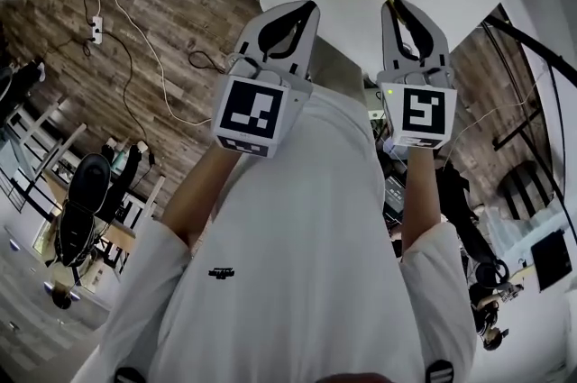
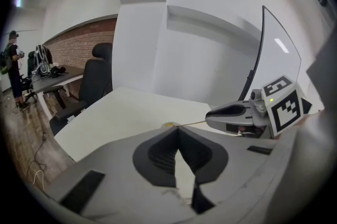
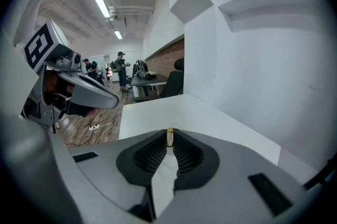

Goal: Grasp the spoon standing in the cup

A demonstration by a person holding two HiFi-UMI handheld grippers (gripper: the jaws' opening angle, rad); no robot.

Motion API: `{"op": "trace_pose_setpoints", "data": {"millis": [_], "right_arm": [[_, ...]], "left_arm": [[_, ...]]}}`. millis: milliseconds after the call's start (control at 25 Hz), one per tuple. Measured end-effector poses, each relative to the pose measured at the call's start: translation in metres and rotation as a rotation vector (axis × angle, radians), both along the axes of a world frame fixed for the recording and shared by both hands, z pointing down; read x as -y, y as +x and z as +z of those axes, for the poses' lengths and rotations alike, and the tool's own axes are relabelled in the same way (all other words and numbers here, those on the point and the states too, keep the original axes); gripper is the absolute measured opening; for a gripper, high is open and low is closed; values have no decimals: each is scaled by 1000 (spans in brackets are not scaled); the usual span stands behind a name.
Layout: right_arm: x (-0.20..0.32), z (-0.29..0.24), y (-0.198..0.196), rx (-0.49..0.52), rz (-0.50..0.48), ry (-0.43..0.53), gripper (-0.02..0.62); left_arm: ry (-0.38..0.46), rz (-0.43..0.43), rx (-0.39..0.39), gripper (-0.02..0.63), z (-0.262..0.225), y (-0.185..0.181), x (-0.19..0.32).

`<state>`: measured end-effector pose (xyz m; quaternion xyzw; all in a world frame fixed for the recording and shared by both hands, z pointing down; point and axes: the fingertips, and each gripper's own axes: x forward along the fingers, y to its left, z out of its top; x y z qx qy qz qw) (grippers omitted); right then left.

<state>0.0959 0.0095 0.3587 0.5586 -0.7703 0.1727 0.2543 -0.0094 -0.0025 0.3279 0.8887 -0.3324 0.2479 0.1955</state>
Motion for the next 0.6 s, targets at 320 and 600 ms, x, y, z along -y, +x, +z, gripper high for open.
{"op": "trace_pose_setpoints", "data": {"millis": [320, 600], "right_arm": [[-11, -51, 5, 25, 57, 109, 41], [-24, -91, 7, 54, 112, 203, 41]], "left_arm": [[59, 11, -24, 14, -28, 2, -9], [142, -3, -50, 14, -60, -7, -9]]}}
